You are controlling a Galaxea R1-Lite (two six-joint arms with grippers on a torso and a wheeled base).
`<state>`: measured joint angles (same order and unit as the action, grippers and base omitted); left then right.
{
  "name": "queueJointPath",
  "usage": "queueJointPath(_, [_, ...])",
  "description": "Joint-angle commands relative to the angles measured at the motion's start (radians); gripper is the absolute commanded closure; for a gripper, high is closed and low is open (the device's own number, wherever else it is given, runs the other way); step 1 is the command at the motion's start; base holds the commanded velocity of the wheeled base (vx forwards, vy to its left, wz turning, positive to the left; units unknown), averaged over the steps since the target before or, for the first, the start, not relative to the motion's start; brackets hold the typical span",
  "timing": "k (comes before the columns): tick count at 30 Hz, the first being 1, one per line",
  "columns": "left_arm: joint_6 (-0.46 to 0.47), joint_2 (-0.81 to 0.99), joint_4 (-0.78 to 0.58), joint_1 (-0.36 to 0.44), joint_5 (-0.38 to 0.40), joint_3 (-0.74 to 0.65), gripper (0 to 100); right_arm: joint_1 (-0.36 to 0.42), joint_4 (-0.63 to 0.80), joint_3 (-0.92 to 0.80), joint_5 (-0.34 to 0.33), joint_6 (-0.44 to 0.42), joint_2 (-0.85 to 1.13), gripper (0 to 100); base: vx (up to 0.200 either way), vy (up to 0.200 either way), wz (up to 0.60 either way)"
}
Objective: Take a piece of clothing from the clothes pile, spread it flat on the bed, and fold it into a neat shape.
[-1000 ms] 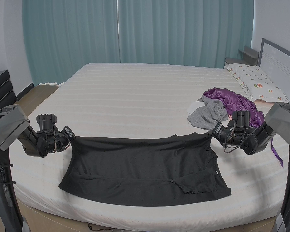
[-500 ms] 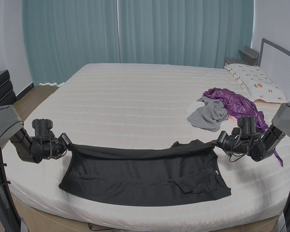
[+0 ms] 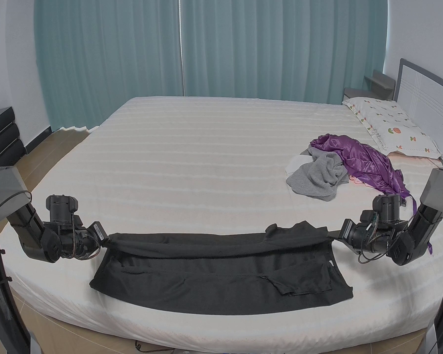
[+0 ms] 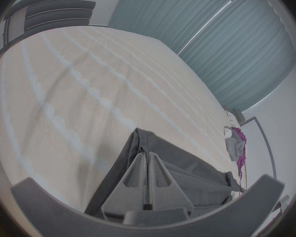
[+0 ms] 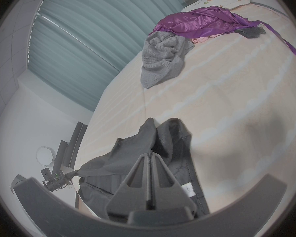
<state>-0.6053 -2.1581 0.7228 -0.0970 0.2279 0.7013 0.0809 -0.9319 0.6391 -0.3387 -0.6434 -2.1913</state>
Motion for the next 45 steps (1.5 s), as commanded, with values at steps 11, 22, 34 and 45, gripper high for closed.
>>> queueJointPath(11, [0.05, 0.001, 0.086, 0.003, 0.001, -0.149, 100, -0.007, -0.021, -0.087, -0.003, 0.05, -0.027, 100, 0.0, 0.0, 0.0])
queueJointPath(22, [0.055, 0.006, 0.172, 0.007, 0.002, -0.204, 0, 0.004, -0.036, -0.084, -0.009, 0.041, -0.016, 0, 0.0, 0.0, 0.0])
queueJointPath(34, [-0.076, -0.046, 0.126, 0.008, 0.016, 0.027, 0, -0.013, -0.045, 0.08, -0.014, -0.128, -0.127, 0, 0.0, 0.0, 0.0])
queueJointPath(45, [-0.071, -0.181, 0.081, 0.036, 0.005, 0.155, 0, -0.018, -0.11, 0.117, -0.005, -0.19, -0.194, 0, 0.0, 0.0, 0.0])
